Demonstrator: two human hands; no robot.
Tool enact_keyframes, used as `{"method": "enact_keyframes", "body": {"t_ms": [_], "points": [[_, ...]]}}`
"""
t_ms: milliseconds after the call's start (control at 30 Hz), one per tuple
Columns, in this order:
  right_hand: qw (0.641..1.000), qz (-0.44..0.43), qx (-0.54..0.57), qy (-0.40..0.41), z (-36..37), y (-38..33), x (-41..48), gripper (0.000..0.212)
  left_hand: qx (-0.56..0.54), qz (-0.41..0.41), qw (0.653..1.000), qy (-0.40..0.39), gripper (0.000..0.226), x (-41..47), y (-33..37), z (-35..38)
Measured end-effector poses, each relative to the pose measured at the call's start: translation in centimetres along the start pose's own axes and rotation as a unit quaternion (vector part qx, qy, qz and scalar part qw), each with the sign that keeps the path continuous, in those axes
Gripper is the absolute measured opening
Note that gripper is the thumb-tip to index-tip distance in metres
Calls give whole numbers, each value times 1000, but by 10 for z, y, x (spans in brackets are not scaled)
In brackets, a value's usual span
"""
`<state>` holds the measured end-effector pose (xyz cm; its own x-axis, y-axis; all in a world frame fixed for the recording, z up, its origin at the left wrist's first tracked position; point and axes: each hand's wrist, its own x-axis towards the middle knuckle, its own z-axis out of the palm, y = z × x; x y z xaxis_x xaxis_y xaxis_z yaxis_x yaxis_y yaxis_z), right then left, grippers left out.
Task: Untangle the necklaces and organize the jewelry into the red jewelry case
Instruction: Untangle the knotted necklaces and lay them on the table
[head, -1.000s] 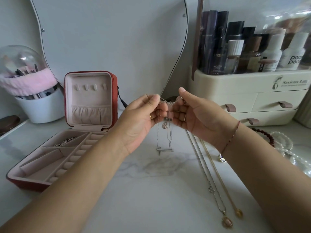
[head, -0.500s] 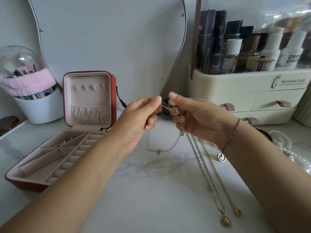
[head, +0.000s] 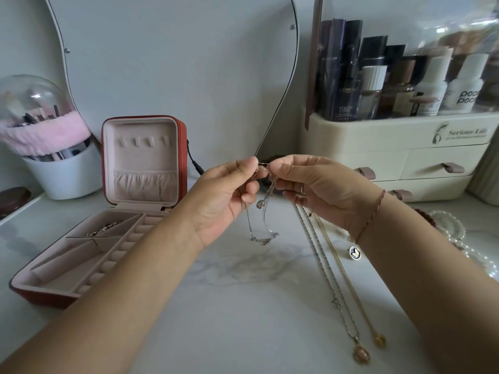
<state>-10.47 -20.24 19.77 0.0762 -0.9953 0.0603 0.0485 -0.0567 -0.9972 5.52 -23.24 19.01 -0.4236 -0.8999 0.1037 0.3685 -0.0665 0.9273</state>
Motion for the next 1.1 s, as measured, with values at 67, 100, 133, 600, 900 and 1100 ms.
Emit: {"method": "enact_keyframes", "body": {"t_ms": [67, 100, 133, 600, 900, 1100], "points": [[1000, 12, 12, 2, 0, 0, 1, 6, -8, -5, 1000, 0, 10, 0, 0, 1], [1000, 18, 21, 2, 1, 0, 1, 8, -14, -6, 1000, -1, 10, -1, 1, 1], [999, 25, 30, 0, 1, 1, 2, 12, -18, -6, 1000, -2, 9, -1, 2, 1], [992, 19, 123, 14, 4, -1, 1, 27, 215, -33, 976, 29, 37, -2, 7, -9], [994, 3, 110, -11, 0, -6, -1, 30, 68, -79, 994, -39, 36, 1, 14, -15], [997, 12, 82, 8, -8, -7, -1, 31, -175, -10, 981, 86, 46, 6, 26, -22]]}}
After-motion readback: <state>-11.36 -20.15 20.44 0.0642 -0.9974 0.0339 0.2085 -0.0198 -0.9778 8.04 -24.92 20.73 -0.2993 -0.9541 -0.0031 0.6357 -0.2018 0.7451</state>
